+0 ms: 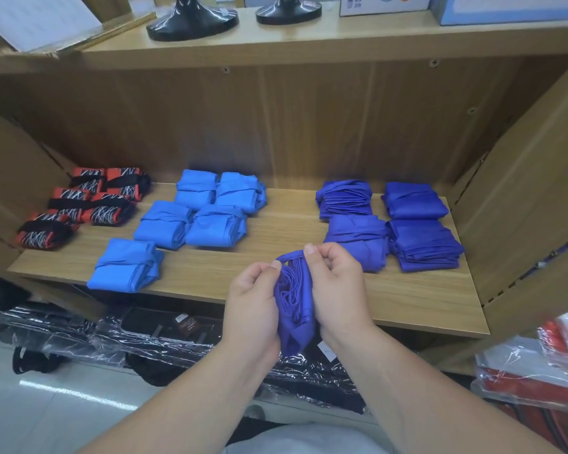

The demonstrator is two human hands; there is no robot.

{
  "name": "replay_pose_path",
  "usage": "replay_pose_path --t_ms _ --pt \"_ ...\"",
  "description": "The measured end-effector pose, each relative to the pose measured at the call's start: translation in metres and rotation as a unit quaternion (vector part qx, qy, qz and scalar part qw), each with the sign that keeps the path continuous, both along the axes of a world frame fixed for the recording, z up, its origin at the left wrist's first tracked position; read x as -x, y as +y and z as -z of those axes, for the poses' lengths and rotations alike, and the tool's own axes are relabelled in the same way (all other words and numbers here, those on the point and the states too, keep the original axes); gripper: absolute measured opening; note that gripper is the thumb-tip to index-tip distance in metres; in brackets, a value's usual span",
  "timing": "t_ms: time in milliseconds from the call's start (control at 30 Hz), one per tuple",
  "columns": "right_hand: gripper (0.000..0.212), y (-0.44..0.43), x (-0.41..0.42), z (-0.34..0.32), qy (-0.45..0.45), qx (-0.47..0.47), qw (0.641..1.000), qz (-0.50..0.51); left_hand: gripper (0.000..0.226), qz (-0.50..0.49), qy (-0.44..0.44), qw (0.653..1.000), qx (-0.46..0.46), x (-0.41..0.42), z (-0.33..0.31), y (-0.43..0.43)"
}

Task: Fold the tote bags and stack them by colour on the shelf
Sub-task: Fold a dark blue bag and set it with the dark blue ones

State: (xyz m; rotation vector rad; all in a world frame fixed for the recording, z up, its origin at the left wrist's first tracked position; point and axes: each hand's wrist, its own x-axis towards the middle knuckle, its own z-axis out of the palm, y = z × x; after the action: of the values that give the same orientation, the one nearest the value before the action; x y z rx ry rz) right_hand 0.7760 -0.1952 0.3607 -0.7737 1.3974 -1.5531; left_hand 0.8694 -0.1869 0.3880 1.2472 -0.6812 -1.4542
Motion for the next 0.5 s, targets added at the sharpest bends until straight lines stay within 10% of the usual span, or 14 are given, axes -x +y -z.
replay_pose_path --t_ms 500 --pt "0.021 -0.004 0.01 0.009 0.129 0.047 0.989 0.045 0.019 0.068 -0.034 0.996 -0.05 0.009 -0.007 -0.005"
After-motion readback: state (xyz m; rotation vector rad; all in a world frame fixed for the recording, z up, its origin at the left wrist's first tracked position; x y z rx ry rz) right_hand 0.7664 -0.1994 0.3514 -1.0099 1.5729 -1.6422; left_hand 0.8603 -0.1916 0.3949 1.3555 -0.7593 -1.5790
